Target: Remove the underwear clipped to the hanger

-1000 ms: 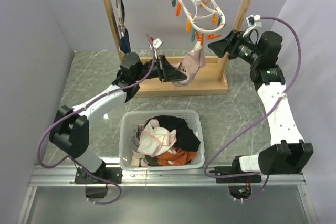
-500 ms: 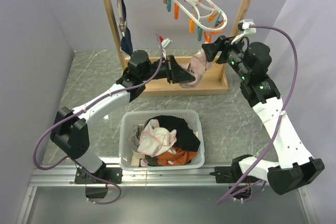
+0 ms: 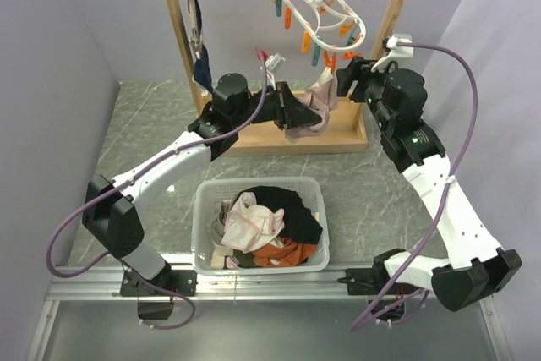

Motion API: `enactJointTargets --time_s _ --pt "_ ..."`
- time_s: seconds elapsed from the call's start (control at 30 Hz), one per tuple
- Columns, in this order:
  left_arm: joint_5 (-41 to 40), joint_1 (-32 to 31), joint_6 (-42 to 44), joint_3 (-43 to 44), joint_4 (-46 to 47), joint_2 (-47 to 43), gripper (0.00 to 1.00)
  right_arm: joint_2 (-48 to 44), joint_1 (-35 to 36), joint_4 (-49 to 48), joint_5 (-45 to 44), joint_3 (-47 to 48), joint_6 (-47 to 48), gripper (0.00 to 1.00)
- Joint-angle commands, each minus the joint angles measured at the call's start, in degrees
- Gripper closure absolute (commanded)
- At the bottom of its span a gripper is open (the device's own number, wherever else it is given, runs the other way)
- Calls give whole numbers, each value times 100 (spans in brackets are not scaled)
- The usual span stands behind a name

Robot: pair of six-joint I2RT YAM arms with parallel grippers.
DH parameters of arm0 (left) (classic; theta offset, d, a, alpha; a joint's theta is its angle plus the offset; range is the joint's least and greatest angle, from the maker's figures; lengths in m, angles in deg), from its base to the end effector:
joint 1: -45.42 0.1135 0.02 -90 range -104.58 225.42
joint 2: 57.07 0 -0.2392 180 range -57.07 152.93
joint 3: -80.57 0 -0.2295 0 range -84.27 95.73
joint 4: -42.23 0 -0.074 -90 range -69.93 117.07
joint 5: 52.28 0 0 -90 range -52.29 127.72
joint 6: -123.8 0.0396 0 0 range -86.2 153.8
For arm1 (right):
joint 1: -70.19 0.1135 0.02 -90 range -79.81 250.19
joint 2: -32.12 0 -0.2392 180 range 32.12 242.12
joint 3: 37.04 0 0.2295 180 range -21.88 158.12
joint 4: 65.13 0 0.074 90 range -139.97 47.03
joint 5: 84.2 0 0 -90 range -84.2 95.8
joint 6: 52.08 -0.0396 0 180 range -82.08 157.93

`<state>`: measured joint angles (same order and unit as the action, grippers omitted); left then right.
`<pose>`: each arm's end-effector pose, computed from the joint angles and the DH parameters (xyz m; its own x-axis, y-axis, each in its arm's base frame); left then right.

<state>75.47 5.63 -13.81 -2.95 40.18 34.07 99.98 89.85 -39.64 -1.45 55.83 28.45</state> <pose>0.2599 -0.2480 0.3801 -0.6909 -0.1846 -0.6990 0.6903 0.1188 -0.7137 0.2382 0.0798 0.4311 -0.0431 0.1579 -0.9865 -0.2107 0.9638 0.1635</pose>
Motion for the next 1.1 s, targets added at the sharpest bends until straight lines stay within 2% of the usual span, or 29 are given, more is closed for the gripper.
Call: enactJointTargets --time_s 0.0,0.23,0.43,0.73,1.0,1.07 --pt "-444 -116 393 376 -316 -43 99 -9 82 -119 -40 42 139 26" --pt "-1060 -459 1034 788 -1045 62 99 149 310 -136 -163 183 156 24" --pt "-1314 -635 1167 807 -1152 28 99 342 644 -128 -567 376 227 24" --pt "-1640 -925 1387 982 -1293 1 99 851 1232 -250 -2305 850 323 25" --pt "-1728 -1101 1378 1079 -1293 45 99 1537 1488 -136 -3379 1509 201 25" --pt "-1719 -1110 1378 1079 -1284 36 99 1660 1558 -241 -3790 1563 200 27"
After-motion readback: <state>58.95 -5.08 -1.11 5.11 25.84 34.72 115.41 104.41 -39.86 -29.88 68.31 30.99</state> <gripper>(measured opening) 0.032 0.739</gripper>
